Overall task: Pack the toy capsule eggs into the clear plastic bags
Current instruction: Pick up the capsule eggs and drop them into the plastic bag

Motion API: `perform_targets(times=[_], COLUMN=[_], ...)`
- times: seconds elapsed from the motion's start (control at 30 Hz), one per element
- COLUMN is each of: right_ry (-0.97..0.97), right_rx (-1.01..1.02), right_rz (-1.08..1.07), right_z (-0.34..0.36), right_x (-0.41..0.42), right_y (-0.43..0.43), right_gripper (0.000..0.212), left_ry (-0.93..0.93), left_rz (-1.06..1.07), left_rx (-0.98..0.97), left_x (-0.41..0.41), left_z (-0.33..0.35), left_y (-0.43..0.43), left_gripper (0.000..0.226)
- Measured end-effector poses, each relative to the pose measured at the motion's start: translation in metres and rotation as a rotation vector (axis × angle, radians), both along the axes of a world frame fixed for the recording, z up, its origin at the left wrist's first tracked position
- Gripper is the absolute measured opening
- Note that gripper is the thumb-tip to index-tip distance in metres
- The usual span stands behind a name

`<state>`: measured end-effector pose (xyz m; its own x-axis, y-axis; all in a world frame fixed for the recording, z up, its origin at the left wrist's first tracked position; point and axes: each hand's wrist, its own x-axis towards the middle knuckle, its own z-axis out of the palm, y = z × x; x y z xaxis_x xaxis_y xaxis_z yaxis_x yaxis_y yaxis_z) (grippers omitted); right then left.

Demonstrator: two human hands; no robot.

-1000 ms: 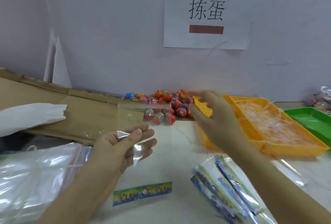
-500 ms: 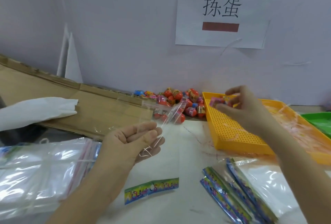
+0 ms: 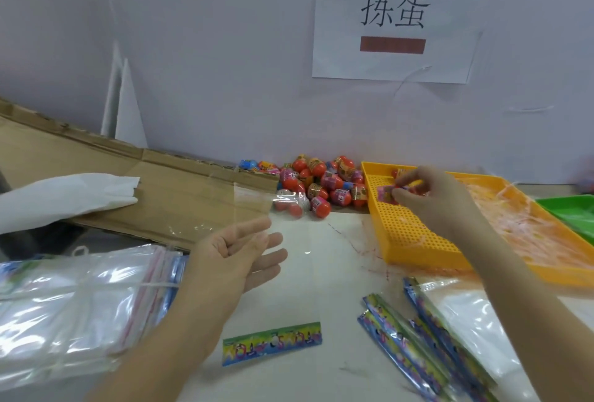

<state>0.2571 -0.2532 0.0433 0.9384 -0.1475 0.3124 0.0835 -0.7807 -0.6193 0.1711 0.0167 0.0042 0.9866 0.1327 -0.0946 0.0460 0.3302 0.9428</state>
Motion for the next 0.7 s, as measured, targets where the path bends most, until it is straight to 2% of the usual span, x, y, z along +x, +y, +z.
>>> perform_targets(times=[0.13,0.2,0.27,0.3,0.43,0.53,0.6,0.7], right_ry=[0.31,0.183,-0.02,-0.058,0.091,0.188,0.196,0.148], right_rx=[-0.37,-0.345,-0.209,-0.216,-0.558,-0.79,-0.992,-1.098], right_rz=[-0.089,-0.095,-0.053,-0.013,0.112,0.121,0.093,0.012], right_z=[-0.012,-0.012,-0.006,-0.003,0.003,-0.005,-0.014,-0.022], right_x=[-0.001,-0.002,-0.001,0.002,0.03,0.048,0.056,0.065], right_y=[-0.024,-0.023,-0.011,-0.002,0.034,0.056,0.062,0.06], right_gripper=[0.034,0.04,0.037,0.035,0.037,0.023,0.014,0.024], left_ry=[-0.014,-0.011,-0.007,-0.013,-0.032,-0.043,-0.047,-0.046], left_rz=[-0.008,-0.008,-0.015,-0.017,-0.026,-0.025,-0.025,-0.019], left_rx=[0.002,0.005,-0.011,-0.015,-0.014,-0.027,-0.033,-0.037], left_x=[0.002,0.003,0.003,0.003,0.002,0.002,0.002,0.001], left_z=[-0.001,-0.002,-0.003,-0.003,-0.002,-0.001,-0.001,-0.001], left_y=[-0.001,-0.001,-0.002,-0.001,-0.001,0.001,0.002,0.002], left_gripper=[0.025,0.024,0.025,0.027,0.037,0.038,0.038,0.038])
